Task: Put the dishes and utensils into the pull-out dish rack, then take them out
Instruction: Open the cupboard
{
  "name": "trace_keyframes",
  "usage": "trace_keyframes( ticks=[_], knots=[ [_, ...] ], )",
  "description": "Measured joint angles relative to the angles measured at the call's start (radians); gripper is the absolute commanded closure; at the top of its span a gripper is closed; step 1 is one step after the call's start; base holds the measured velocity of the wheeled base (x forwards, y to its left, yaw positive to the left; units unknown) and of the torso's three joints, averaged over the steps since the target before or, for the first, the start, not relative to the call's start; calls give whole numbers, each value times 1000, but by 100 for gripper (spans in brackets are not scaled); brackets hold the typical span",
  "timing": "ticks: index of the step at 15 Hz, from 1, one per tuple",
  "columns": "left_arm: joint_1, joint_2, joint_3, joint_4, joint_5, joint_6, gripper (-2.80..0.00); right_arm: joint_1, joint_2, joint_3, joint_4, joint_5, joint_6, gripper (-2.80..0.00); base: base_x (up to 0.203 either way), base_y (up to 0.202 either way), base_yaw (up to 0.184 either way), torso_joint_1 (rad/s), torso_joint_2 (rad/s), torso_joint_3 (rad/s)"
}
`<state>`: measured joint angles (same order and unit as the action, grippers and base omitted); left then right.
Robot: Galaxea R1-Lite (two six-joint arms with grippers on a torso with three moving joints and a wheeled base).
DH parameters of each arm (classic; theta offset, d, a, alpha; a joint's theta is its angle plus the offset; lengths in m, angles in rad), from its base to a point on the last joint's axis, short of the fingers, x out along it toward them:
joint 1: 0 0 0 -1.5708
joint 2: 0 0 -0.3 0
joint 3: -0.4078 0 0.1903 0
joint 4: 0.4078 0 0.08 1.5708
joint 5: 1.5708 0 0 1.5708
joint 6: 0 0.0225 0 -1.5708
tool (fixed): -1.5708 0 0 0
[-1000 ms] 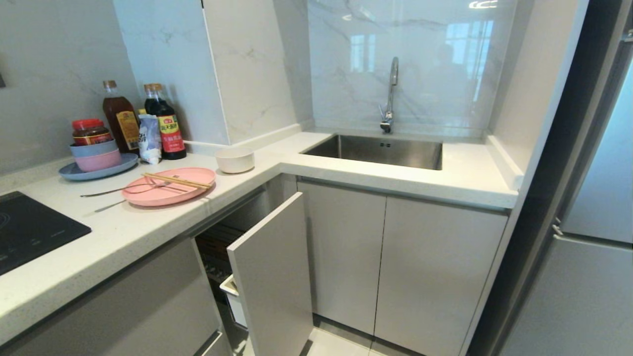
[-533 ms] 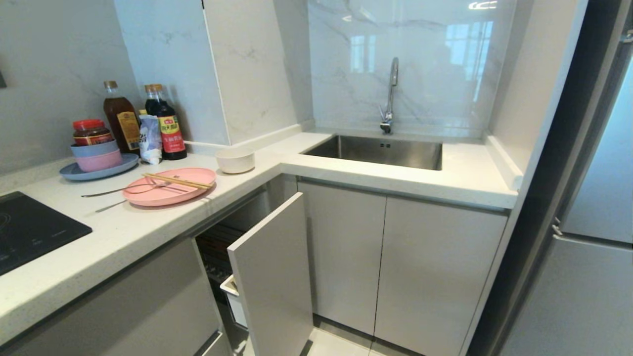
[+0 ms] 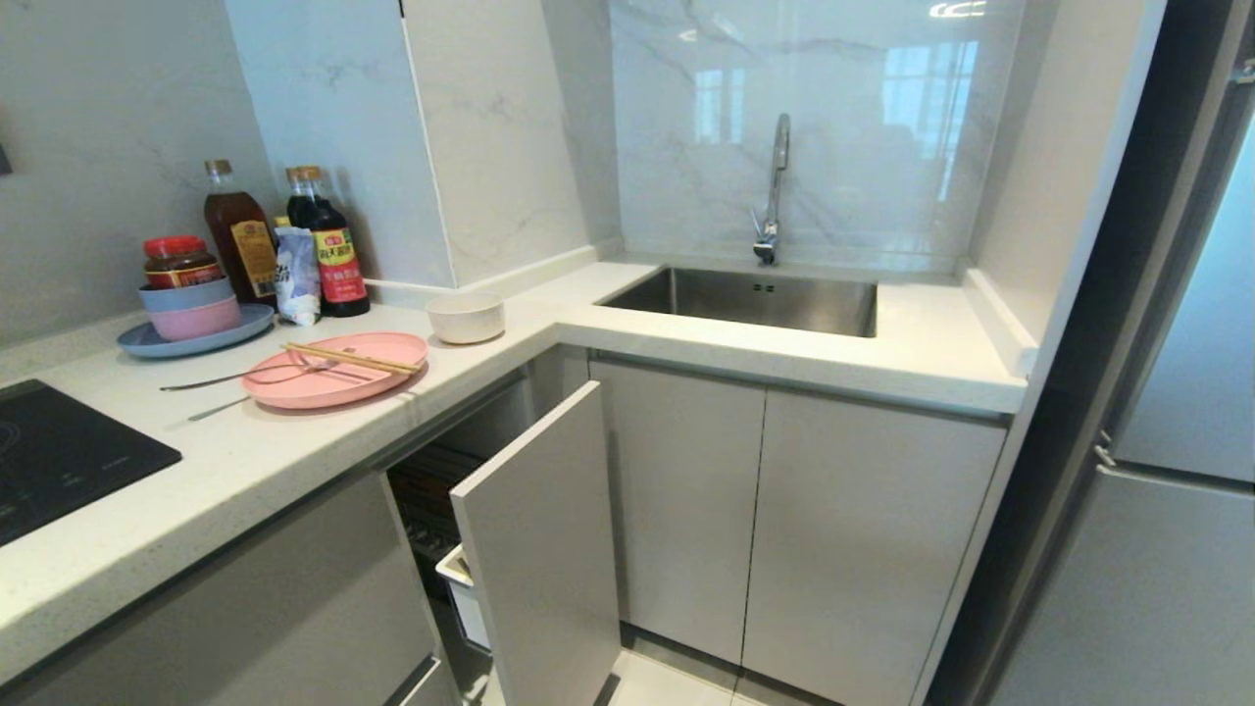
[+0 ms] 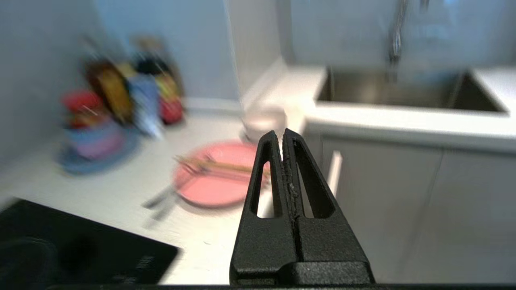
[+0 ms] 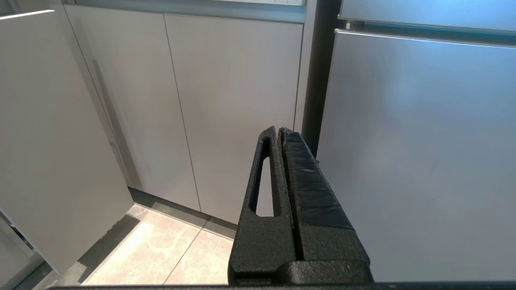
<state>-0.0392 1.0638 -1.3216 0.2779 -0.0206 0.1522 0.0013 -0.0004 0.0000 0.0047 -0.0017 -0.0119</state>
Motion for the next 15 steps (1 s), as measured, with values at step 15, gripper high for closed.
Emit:
trace_keyframes(
  ticks=[15],
  knots=[
    [-234, 788, -271, 242, 107, -183, 0, 0, 0, 0, 0, 0, 0, 0, 0, 0, 0, 0, 0, 0]
  ],
)
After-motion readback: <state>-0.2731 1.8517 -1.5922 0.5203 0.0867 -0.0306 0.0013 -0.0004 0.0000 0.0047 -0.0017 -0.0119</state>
